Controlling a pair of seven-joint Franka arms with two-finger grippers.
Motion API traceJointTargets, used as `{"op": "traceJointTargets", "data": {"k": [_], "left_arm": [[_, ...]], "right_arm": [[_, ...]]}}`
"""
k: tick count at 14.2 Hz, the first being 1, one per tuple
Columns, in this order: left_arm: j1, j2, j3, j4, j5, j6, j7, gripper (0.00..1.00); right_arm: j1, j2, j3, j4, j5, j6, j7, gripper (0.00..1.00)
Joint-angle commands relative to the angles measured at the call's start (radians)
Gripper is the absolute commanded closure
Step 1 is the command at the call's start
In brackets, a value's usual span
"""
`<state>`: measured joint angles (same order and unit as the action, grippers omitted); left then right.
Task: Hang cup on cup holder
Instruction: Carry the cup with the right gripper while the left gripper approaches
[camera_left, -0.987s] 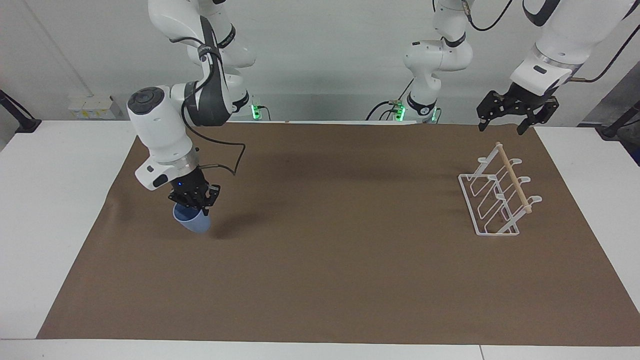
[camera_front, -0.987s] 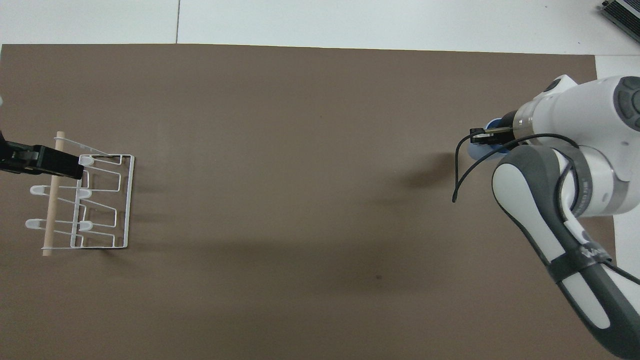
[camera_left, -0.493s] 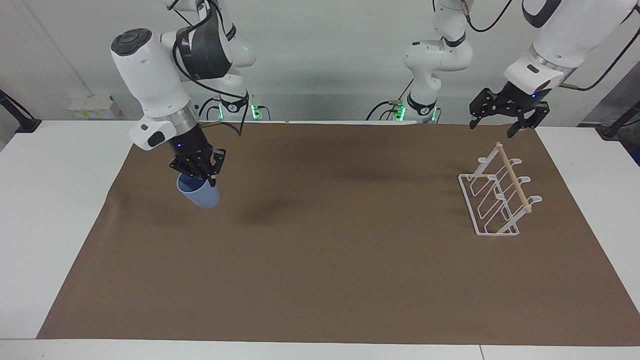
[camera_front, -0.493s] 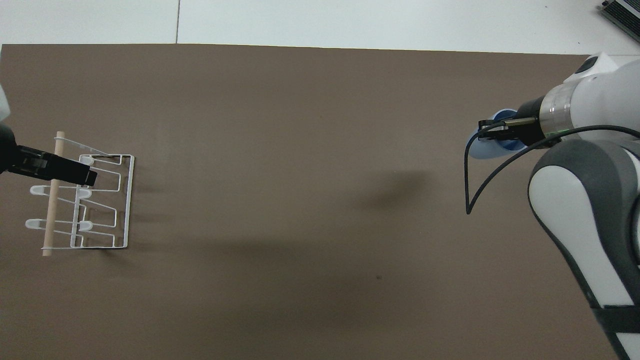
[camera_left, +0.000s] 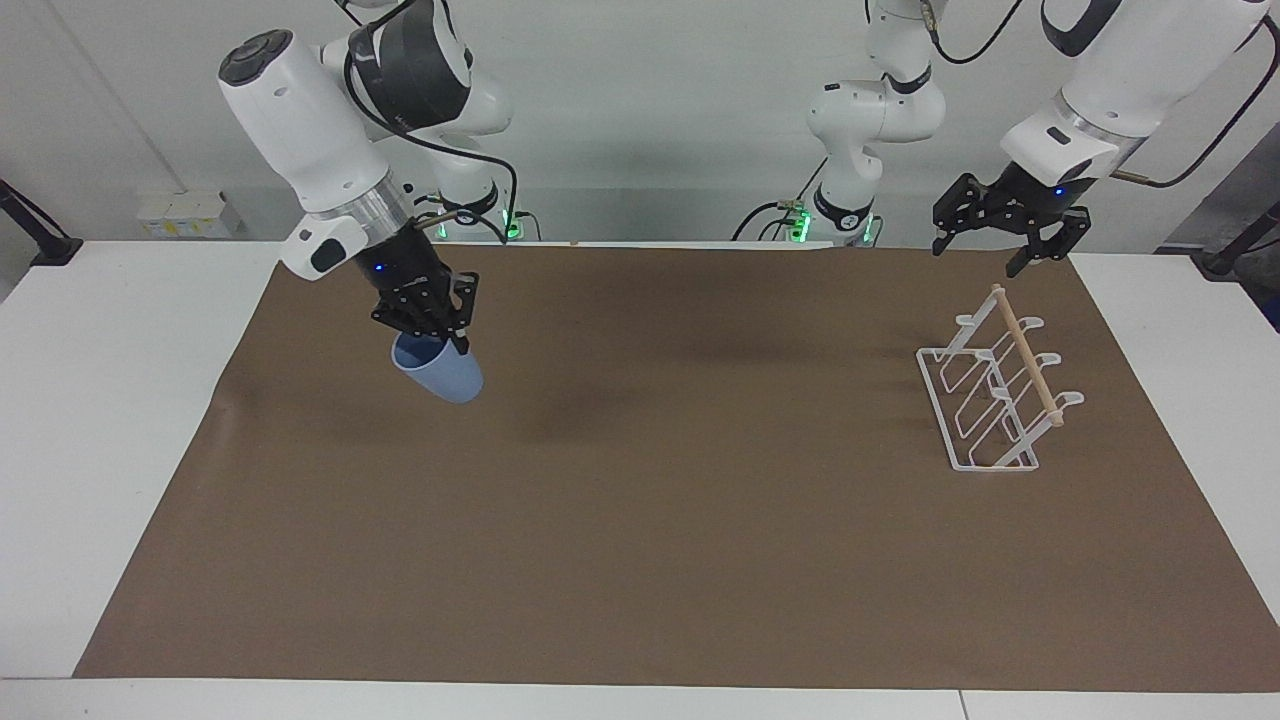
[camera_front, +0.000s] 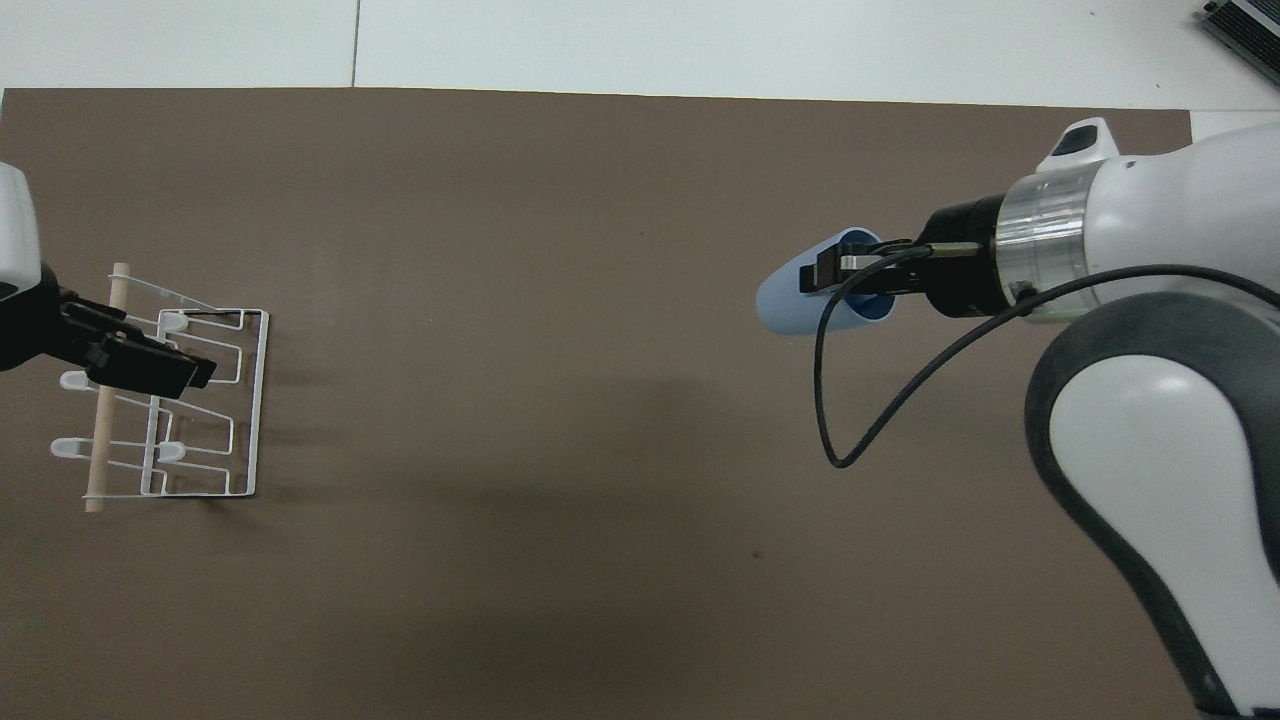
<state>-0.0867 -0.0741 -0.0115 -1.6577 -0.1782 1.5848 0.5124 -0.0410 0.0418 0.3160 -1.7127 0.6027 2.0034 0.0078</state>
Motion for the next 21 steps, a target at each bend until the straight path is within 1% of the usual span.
{"op": "traceJointTargets", "data": {"k": [1,2,3,5,8,11,14,15,17,19,21], "left_arm": [[-0.01,-0.059,0.001,-0.095,-0.047,0.073,0.166,0.0],[-0.016,-0.068,-0.001,-0.121,-0.049,0.11,0.243,0.0],[-0.043,-0.075,0.001,-0.135,-0.049,0.141,0.332,0.0],[-0.083,-0.075,0.001,-0.139,-0.049,0.165,0.472,0.0],[-0.178,-0.075,0.001,-0.136,-0.046,0.208,0.55,0.0],[-0.252,-0.076,0.001,-0.137,-0.046,0.219,0.577,0.0],[-0.3,-0.078,-0.002,-0.139,-0.046,0.245,0.584,0.0],[-0.321,-0.078,-0.002,-0.14,-0.046,0.265,0.583,0.0],[-0.327,-0.075,-0.002,-0.139,-0.047,0.273,0.589,0.0],[-0.318,-0.073,-0.001,-0.134,-0.056,0.277,0.592,0.0],[-0.315,-0.07,0.008,-0.132,-0.087,0.291,0.655,0.0]], "right_arm": [[-0.008,0.004,0.064,0.01,0.133,0.035,0.037,1.0],[-0.008,0.003,0.078,0.008,0.196,0.073,0.046,1.0],[-0.008,0.003,0.1,0.01,0.25,0.099,0.052,1.0],[-0.008,0.004,0.139,0.008,0.331,0.159,0.054,1.0],[-0.008,0.004,0.216,0.01,0.353,0.277,0.055,1.0],[-0.008,0.003,0.274,0.008,0.422,0.316,0.084,1.0],[-0.004,0.004,0.325,0.008,0.474,0.412,0.103,1.0],[0.021,0.006,0.33,0.008,0.474,0.455,0.119,1.0],[0.059,0.013,0.33,0.008,0.474,0.543,0.149,1.0],[0.062,0.016,0.33,0.008,0.473,0.552,0.149,1.0],[0.062,0.016,0.328,0.008,0.473,0.554,0.149,1.0]]}}
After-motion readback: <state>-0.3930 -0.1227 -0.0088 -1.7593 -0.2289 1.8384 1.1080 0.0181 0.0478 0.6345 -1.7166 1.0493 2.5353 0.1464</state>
